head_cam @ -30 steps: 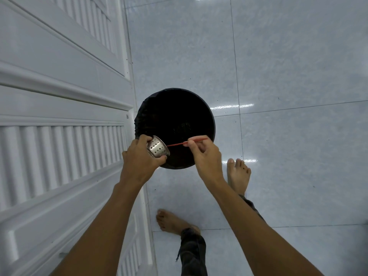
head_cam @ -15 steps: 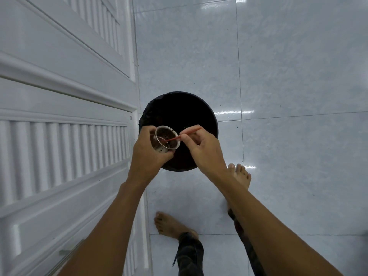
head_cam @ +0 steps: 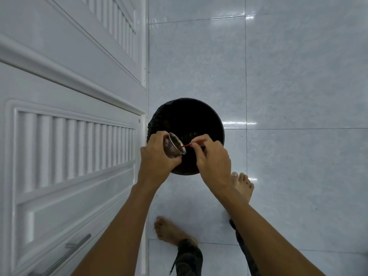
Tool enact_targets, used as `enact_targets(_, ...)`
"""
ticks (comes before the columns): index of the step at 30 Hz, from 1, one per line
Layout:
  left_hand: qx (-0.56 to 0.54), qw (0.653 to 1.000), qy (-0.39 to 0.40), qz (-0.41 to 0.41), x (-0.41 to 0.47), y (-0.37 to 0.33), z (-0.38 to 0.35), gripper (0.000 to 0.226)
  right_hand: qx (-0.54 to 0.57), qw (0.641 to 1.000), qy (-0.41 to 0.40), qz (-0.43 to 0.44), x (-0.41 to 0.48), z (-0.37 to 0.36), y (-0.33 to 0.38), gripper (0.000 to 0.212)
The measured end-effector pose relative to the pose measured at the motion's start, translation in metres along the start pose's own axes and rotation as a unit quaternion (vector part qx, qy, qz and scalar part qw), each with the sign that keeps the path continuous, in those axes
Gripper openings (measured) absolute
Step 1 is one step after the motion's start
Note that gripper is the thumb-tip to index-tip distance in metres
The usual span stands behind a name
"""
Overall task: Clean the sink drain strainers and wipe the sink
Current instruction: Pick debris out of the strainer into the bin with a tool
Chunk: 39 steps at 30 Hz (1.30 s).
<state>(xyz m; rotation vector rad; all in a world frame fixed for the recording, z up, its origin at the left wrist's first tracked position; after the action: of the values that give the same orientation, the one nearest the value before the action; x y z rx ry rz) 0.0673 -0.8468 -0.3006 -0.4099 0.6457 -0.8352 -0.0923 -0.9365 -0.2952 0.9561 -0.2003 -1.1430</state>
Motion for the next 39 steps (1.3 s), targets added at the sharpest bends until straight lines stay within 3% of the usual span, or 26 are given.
enact_targets(3,0.065,0.997,-0.007,0.049,-0.008,0.016,0.0,0.069,0.018,0.998,-0.041,-0.04,-0.006,0.006,-0.017,0.021)
enact_targets(7,0.074,0.994,0.023,0.072,-0.015,0.025,-0.01,0.068,0.14,0.989,0.012,-0.045,-0.014,-0.019,-0.02,0.014)
enact_targets(12,0.065,0.991,0.04,0.11,-0.008,0.032,-0.015,0.07,0.097,0.985,-0.07,-0.124,-0.012,-0.009,-0.041,0.018)
enact_targets(16,0.082,0.983,0.074,0.146,-0.008,0.047,-0.019,0.071,0.065,0.987,-0.057,-0.135,-0.014,-0.008,-0.045,0.025)
enact_targets(22,-0.111,0.987,0.012,0.113,-0.018,0.027,-0.01,0.074,0.117,0.981,-0.093,-0.121,-0.023,0.028,-0.027,0.021)
enact_targets(29,-0.199,0.969,-0.145,0.017,-0.036,-0.057,0.079,0.081,0.19,0.965,-0.179,-0.013,-0.033,0.138,0.081,0.008)
enact_targets(39,-0.263,0.915,-0.294,-0.087,-0.07,-0.222,0.309,0.077,0.212,0.941,-0.176,0.195,-0.065,0.29,0.332,0.009)
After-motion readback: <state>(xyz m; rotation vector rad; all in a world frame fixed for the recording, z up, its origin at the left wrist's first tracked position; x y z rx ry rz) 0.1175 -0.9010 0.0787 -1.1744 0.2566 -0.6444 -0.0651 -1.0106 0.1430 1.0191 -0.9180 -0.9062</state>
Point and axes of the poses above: each hand's wrist, its own x-axis towards the middle knuckle, its own z-axis out of the back of the hand, y = z × x, the point moved 10 cm from there along x, towards the middle knuckle, and after that the axes turned 3 degrees about y, right-handed, at the moved point
